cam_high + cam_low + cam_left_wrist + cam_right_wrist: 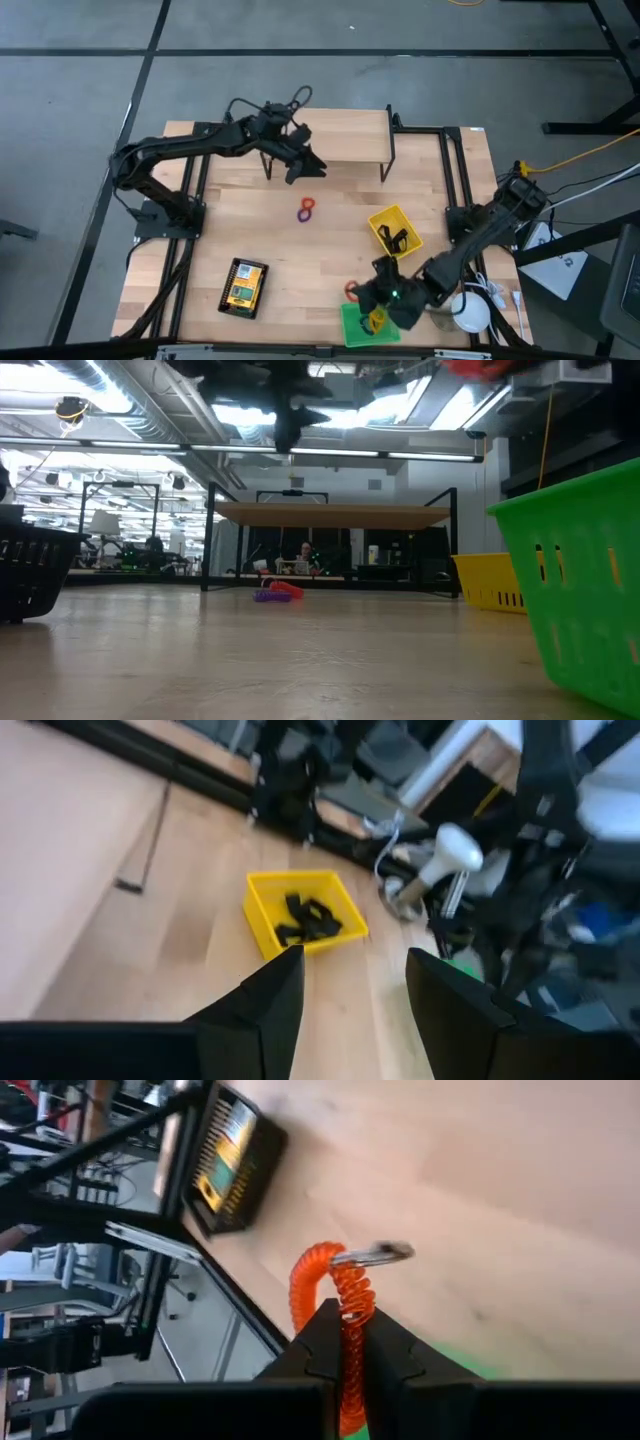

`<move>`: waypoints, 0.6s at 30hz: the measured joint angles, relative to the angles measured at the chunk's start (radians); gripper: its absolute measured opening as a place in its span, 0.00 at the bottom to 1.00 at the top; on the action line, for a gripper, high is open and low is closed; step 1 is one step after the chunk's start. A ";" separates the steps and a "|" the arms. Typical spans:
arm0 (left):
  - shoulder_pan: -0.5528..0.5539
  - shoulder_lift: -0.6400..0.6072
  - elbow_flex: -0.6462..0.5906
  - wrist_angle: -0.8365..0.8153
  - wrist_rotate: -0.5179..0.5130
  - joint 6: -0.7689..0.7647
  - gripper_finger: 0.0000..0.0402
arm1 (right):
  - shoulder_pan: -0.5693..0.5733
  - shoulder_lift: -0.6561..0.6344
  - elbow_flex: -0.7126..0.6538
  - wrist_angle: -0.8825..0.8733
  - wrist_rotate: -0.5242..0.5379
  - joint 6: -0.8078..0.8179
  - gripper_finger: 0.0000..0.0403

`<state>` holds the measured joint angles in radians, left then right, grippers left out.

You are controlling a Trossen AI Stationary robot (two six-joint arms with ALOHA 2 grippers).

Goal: Pick & Place Office Desk Supplies
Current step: Put the orange spring keychain into the green basket

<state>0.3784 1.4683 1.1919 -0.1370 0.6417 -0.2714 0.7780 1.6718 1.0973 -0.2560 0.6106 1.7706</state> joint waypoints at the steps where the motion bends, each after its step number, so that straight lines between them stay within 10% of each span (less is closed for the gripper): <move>1: 0.003 -0.017 0.000 0.002 -0.010 -0.008 0.43 | 0.014 0.014 0.000 -0.002 0.000 0.028 0.04; 18: -0.111 -0.289 0.000 -0.086 -0.216 -0.114 0.43 | 0.143 0.046 0.000 -0.105 -0.143 0.160 0.03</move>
<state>0.2673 1.1790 1.1923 -0.2226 0.4260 -0.3856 0.9211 1.7180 1.0973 -0.3609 0.4675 1.9305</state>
